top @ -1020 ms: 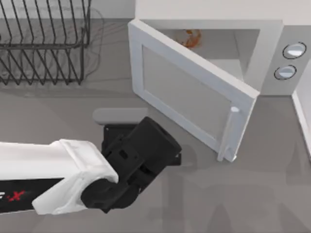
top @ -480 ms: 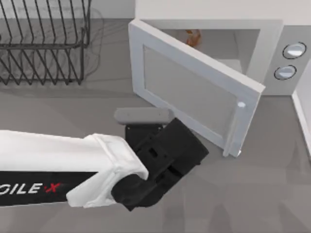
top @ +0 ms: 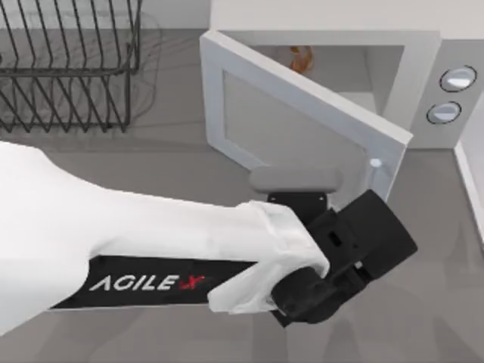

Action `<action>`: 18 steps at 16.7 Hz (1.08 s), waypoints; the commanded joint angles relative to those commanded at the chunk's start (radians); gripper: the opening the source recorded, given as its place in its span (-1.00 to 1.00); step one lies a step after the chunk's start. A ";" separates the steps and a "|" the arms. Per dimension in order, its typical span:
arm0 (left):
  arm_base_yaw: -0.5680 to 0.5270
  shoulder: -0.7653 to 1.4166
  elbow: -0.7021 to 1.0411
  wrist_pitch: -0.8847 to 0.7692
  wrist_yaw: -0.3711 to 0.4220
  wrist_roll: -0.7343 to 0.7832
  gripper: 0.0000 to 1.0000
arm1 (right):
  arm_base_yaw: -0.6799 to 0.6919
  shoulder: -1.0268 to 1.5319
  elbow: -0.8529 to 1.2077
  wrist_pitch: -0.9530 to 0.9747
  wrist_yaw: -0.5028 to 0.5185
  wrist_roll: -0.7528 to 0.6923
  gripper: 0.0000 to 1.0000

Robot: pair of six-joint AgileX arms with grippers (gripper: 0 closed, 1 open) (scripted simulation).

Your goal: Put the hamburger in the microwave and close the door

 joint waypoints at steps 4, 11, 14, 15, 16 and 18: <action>0.004 -0.002 0.000 0.001 0.002 0.000 -1.00 | 0.000 0.000 0.000 0.000 0.000 0.000 1.00; -0.054 0.190 0.293 -0.147 -0.026 -0.067 -1.00 | 0.000 0.000 0.000 0.000 0.000 0.000 1.00; -0.079 0.272 0.451 -0.210 -0.032 -0.101 -1.00 | 0.000 0.000 0.000 0.000 0.000 0.000 1.00; -0.089 0.298 0.482 -0.233 -0.034 -0.112 -1.00 | 0.000 0.000 0.000 0.000 0.000 0.000 1.00; -0.097 0.317 0.503 -0.251 -0.035 -0.120 -1.00 | 0.000 0.000 0.000 0.000 0.000 0.000 1.00; -0.103 0.328 0.514 -0.261 -0.036 -0.125 -1.00 | 0.000 0.000 0.000 0.000 0.000 0.000 1.00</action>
